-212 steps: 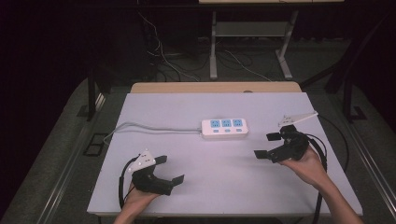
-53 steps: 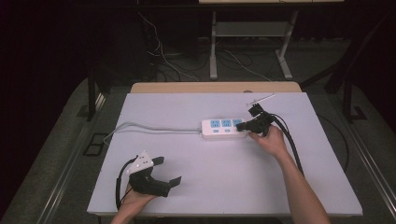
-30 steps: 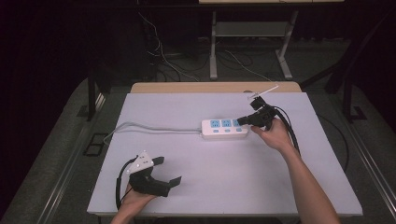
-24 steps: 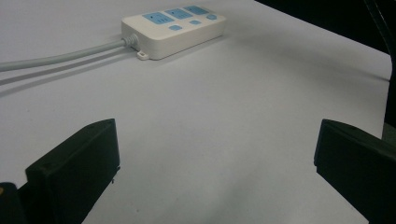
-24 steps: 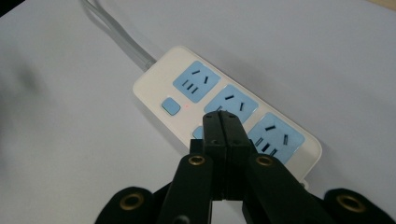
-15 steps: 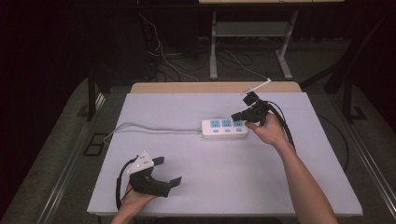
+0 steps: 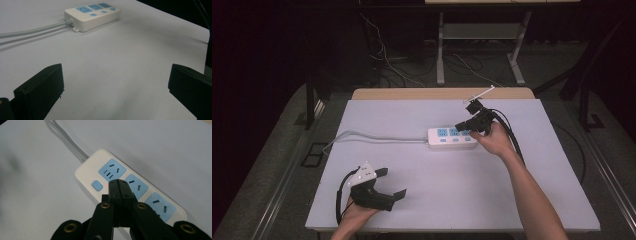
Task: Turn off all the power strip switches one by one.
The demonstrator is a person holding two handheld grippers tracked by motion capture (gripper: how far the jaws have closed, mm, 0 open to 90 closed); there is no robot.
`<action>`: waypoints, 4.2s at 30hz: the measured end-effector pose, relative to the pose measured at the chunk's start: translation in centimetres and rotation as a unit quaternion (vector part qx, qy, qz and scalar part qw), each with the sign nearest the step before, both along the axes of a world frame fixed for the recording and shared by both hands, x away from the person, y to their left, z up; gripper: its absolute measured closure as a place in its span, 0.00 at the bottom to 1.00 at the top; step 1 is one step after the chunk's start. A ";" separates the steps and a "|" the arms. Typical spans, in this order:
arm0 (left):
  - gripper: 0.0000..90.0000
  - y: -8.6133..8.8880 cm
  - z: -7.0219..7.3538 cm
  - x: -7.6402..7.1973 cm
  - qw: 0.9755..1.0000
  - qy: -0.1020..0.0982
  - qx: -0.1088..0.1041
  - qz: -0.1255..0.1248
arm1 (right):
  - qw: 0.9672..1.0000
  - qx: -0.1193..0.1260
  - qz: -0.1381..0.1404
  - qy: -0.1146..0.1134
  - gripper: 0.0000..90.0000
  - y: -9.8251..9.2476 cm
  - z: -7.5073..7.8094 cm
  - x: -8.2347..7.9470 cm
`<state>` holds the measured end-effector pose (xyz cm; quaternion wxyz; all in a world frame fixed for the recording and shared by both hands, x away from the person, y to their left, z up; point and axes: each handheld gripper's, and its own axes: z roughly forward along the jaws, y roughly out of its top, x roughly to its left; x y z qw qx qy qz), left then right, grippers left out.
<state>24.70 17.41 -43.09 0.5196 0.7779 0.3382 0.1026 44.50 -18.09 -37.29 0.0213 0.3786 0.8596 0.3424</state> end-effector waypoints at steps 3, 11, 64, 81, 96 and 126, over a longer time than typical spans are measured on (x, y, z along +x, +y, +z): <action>0.00 0.0 0.0 0.0 1.000 -0.001 0.000 0.001 | 1.000 0.000 -0.003 0.006 1.00 -0.1 -0.4 0.3; 0.00 0.1 0.0 0.0 1.000 -0.001 -0.001 0.002 | 1.000 -0.002 -0.004 0.016 1.00 0.1 -1.2 0.7; 0.00 -0.2 0.1 -0.1 1.000 -0.004 0.000 -0.001 | 1.000 0.010 -0.005 0.027 1.00 0.2 -4.4 0.4; 0.00 -0.3 0.1 -0.1 1.000 -0.005 0.002 0.000 | 0.999 0.002 -0.017 0.029 1.00 0.2 -4.4 0.2; 0.00 0.0 0.1 0.0 1.000 -0.003 -0.001 0.003 | 1.000 0.003 -0.015 0.021 1.00 0.2 -4.4 0.3; 0.00 0.1 0.1 0.0 1.000 -0.003 -0.002 0.003 | 0.999 0.001 0.038 0.004 1.00 4.1 -0.4 0.4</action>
